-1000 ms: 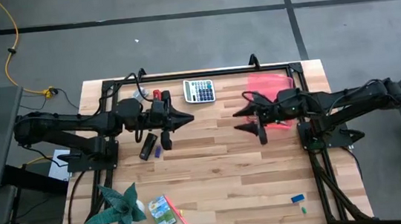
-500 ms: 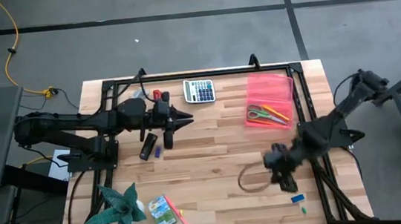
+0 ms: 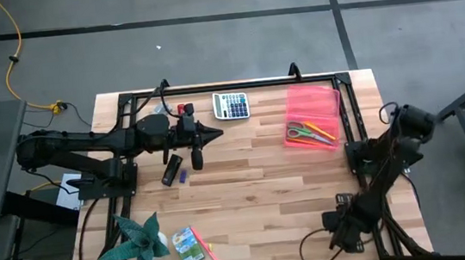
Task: Pack school essentials
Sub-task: Put the bottom blue eraser into the pink supply box
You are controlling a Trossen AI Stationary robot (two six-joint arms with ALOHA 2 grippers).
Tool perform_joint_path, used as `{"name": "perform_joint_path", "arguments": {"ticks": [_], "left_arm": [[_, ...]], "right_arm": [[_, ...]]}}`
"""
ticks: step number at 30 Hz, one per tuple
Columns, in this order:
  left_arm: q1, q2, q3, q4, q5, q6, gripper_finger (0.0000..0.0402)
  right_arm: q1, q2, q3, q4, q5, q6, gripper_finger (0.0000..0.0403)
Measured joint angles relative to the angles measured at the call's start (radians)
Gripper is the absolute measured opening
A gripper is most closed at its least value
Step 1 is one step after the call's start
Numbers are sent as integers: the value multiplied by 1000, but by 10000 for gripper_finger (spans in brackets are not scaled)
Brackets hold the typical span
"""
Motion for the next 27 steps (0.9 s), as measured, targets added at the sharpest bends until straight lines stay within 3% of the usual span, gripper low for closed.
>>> {"name": "perform_joint_path", "arguments": {"ticks": [15, 27], "left_arm": [[0, 0, 0, -1, -58, 2, 0], [0, 0, 0, -1, -109, 10, 0]], "right_arm": [[101, 126, 5, 59, 97, 43, 206], [134, 126, 3, 24, 159, 40, 36]]}}
